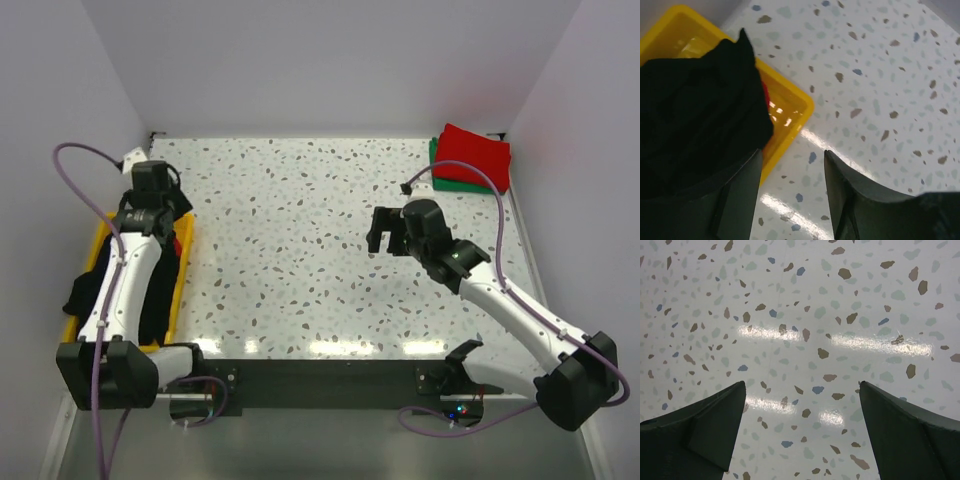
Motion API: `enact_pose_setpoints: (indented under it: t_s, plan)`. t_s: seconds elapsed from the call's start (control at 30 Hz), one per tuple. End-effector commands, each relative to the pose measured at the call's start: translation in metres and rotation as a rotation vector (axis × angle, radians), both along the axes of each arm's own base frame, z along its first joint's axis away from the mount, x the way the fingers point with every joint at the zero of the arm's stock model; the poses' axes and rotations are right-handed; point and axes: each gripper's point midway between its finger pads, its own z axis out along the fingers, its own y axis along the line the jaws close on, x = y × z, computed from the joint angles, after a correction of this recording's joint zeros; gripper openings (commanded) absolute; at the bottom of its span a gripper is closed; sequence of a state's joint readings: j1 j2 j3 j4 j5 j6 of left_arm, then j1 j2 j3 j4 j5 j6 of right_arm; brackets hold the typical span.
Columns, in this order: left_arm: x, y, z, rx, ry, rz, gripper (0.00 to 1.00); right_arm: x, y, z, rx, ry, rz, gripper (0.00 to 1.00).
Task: Fold and stack the t-shirts
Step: Grab the tshirt from the pile
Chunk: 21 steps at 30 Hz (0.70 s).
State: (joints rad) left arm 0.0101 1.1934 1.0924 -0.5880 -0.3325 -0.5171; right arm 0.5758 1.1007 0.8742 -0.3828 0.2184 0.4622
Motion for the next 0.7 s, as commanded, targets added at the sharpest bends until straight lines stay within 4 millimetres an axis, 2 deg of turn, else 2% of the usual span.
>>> enact_pose_setpoints:
  t_s: [0.0, 0.03, 0.1, 0.13, 0.27, 0.3, 0.33, 0.4, 0.43, 0.53, 0.57, 0.6, 0.67]
  plan:
    - [-0.020, 0.058, 0.008, -0.003, -0.008, 0.259, 0.57, 0.000, -0.007, 0.012, 0.001, -0.045, -0.019, 0.99]
    - [-0.028, 0.076, 0.004, 0.000, 0.002, 0.326, 0.58, 0.000, -0.006, 0.014, 0.008, -0.046, -0.015, 0.99]
    - [-0.037, 0.094, -0.008, -0.007, 0.016, 0.419, 0.58, -0.001, -0.005, 0.014, 0.011, -0.049, -0.010, 0.99]
    - [-0.043, 0.105, -0.020, -0.013, 0.044, 0.473, 0.58, -0.001, -0.004, 0.014, 0.017, -0.049, -0.005, 0.99]
    - [-0.057, 0.124, -0.057, -0.072, 0.087, 0.639, 0.59, -0.002, 0.001, 0.010, 0.025, -0.030, 0.016, 0.99]
    - [-0.057, 0.125, -0.063, -0.103, 0.072, 0.678, 0.59, -0.002, 0.003, 0.008, 0.026, -0.023, 0.020, 0.99]
    - [-0.061, 0.126, -0.078, -0.121, 0.095, 0.702, 0.60, -0.002, 0.004, 0.007, 0.027, -0.018, 0.029, 0.99]
    - [-0.057, 0.126, -0.089, -0.154, 0.085, 0.721, 0.61, -0.004, 0.008, 0.005, 0.036, -0.009, 0.046, 0.99]
    - [-0.058, 0.125, -0.100, -0.161, 0.114, 0.727, 0.61, -0.004, 0.008, 0.005, 0.035, -0.009, 0.047, 0.99]
    - [-0.052, 0.122, -0.115, -0.199, 0.135, 0.716, 0.60, -0.005, 0.010, 0.005, 0.042, -0.008, 0.058, 0.99]
    - [-0.048, 0.118, -0.116, -0.228, 0.130, 0.692, 0.58, -0.004, 0.011, 0.005, 0.043, -0.008, 0.062, 0.99]
    - [-0.047, 0.117, -0.110, -0.234, 0.105, 0.682, 0.51, -0.004, 0.010, 0.005, 0.042, -0.009, 0.062, 0.99]
    - [-0.046, 0.116, -0.100, -0.228, 0.064, 0.659, 0.42, -0.005, 0.011, 0.004, 0.040, -0.005, 0.063, 0.99]
